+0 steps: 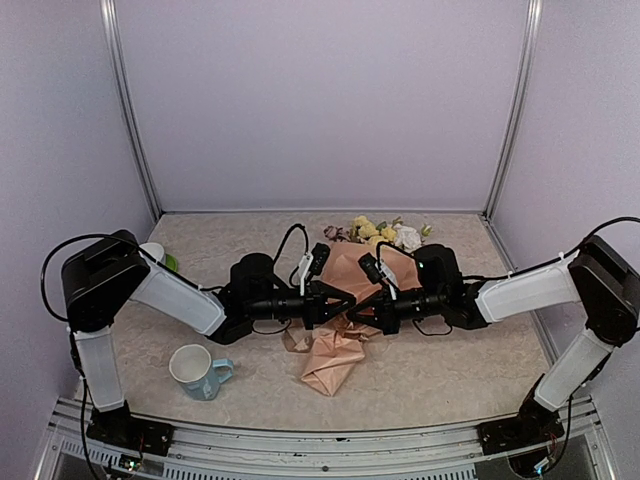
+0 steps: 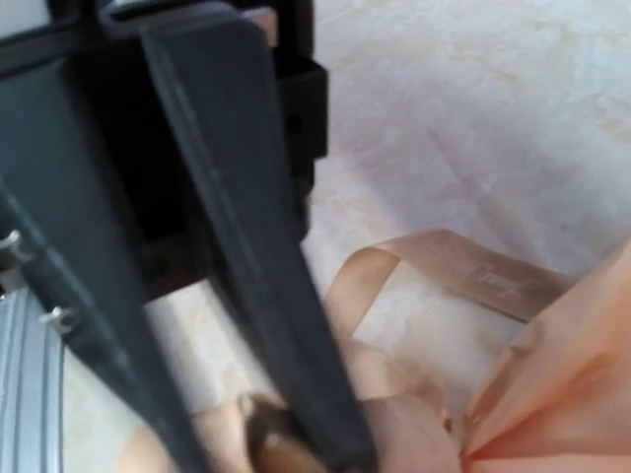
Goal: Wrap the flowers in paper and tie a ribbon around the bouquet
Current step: Tie the half-tied ribbon around the folded bouquet.
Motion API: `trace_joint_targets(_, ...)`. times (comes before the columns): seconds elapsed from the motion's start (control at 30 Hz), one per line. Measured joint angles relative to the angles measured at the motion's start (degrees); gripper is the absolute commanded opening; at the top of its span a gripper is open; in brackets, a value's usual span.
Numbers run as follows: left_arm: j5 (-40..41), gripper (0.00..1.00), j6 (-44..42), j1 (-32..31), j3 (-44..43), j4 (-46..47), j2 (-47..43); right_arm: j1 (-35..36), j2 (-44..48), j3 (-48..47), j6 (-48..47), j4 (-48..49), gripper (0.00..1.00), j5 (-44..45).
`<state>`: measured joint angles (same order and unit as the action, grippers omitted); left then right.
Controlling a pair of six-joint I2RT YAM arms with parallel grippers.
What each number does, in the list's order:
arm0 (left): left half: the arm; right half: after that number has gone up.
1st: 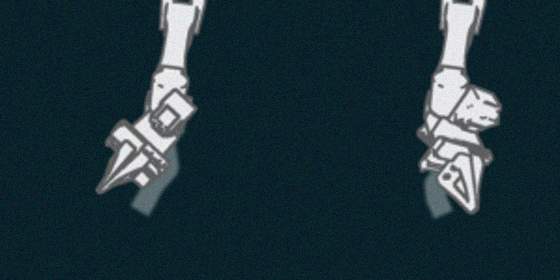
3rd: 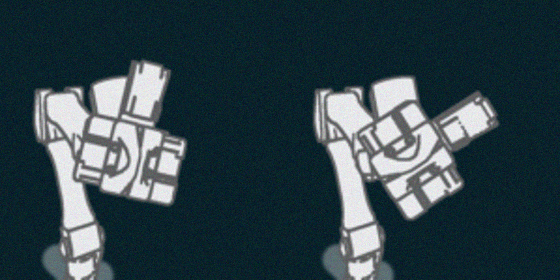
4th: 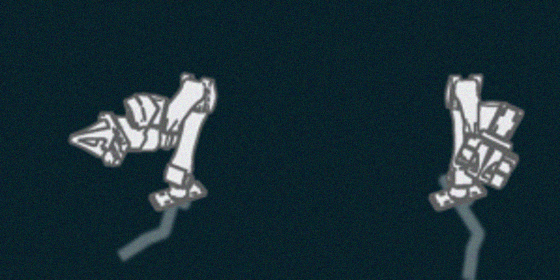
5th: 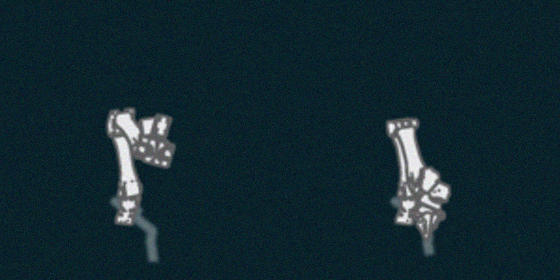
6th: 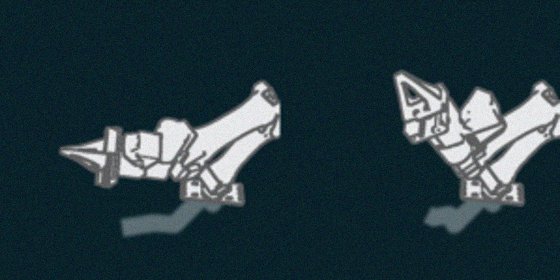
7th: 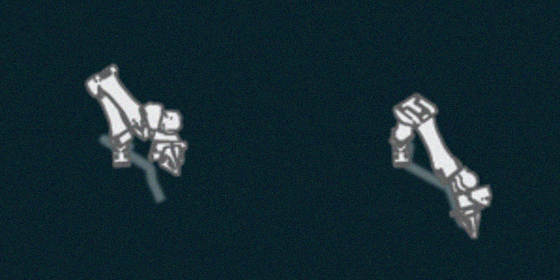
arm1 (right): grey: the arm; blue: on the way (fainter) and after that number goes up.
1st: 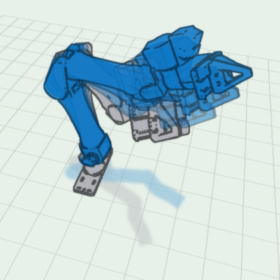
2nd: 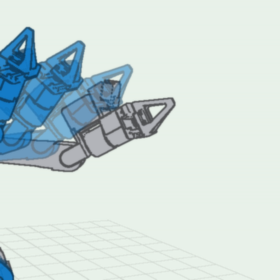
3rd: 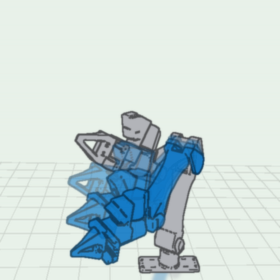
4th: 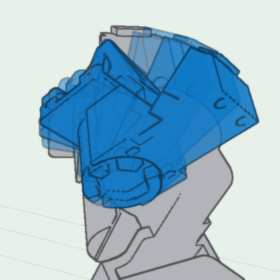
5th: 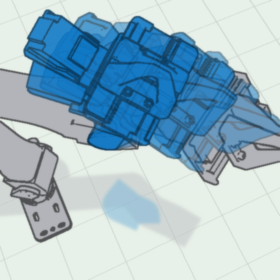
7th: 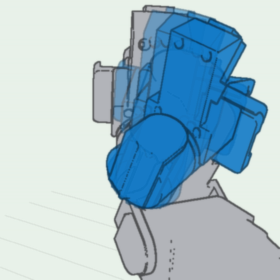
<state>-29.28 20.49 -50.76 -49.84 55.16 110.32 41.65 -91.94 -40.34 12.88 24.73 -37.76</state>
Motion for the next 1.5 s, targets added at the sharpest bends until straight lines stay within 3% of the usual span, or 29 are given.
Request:
trace_joint_targets(0.07,0.33,0.52,-0.31,0.0,-0.02,-0.7,-0.04,0.0,0.02,0.0,0.04,-0.07,0.0,0.9)
trace_joint_targets(0.17,2.21,0.55,-1.7,0.13,1.11,-3.37,-1.57,-0.02,0.13,0.0,0.15,-0.61,0.0,2.14)
trace_joint_targets(0.37,8.96,0.34,-7.08,0.22,4.87,-11.13,-10.54,-0.22,1.66,1.6,1.36,-1.05,0.0,3.67)
trace_joint_targets(0.8,10.32,0.29,-8.59,-1.05,-1.22,-19.74,0.94,-0.31,3.74,3.08,2.99,-0.87,0.0,3.91)
trace_joint_targets(1.1,8.66,0.17,-8.52,-2.23,-5.07,-21.14,4.74,-0.59,6.21,3.91,3.08,-1.62,0.0,3.54)
trace_joint_targets(1.3,6.99,0.18,-9.51,-5.27,-5.09,-21.0,4.96,-1.05,8.17,4.55,3.13,-2.93,0.0,3.45)
trace_joint_targets(1.43,6.12,0.26,-10.95,-7.65,-6.27,-21.18,5.79,-1.36,8.96,5.14,2.6,-5.05,0.0,3.43)
trace_joint_targets(1.5,5.6,0.37,-11.69,-8.11,-6.58,-21.29,5.99,-1.57,10.54,6.34,2.29,-5.81,0.0,3.63)
